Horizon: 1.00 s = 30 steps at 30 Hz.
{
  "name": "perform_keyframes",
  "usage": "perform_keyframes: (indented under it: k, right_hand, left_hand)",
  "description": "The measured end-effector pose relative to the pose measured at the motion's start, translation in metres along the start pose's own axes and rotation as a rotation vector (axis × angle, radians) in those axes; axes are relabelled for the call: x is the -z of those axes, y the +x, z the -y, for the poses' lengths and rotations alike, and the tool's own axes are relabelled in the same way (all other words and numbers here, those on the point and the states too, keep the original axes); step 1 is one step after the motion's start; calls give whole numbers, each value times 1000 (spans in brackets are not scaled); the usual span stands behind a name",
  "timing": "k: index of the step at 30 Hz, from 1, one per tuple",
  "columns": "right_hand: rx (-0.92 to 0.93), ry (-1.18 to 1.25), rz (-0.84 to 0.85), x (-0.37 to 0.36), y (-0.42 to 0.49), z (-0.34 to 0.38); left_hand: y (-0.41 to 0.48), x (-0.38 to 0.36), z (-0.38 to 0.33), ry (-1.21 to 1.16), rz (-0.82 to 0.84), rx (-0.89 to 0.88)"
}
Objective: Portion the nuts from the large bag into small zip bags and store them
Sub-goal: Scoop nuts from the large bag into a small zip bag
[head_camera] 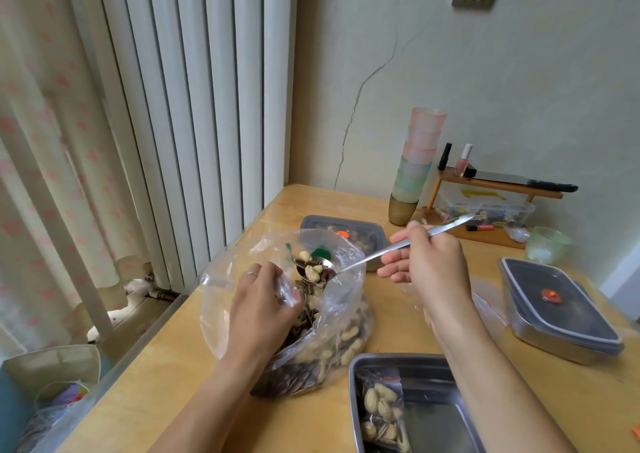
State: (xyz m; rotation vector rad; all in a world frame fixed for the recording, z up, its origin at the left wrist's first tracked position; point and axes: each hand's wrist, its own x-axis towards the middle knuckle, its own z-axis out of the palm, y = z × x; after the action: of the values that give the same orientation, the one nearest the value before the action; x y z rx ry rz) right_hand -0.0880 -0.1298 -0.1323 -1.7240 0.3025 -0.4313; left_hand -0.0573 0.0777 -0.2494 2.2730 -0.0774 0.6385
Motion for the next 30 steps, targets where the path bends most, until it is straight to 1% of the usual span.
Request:
perform_keyframes:
  k: [2, 5, 8, 11, 16, 23, 30]
  right_hand:
    - [37, -17, 12, 0, -3, 4]
    - [80, -89, 59, -2, -10, 9]
    - [141, -170, 75, -5, -16, 11]
    - [216, -235, 48, -4, -18, 14]
    - [310, -270, 15, 0, -17, 16]
    - [452, -307, 45, -3, -20, 17]
    - [487, -272, 87, -5, -18, 13]
  left_hand:
    - [1, -2, 1, -21, 46, 32]
    - [5, -3, 4, -129, 87, 85]
    - [4, -1, 4, -163, 143, 75]
    - [1, 1, 1, -128, 166, 25]
    - [-2, 3, -2, -17, 293, -54]
    - [1, 2, 0, -101, 209, 10]
    - [-1, 2, -1, -88, 252, -27]
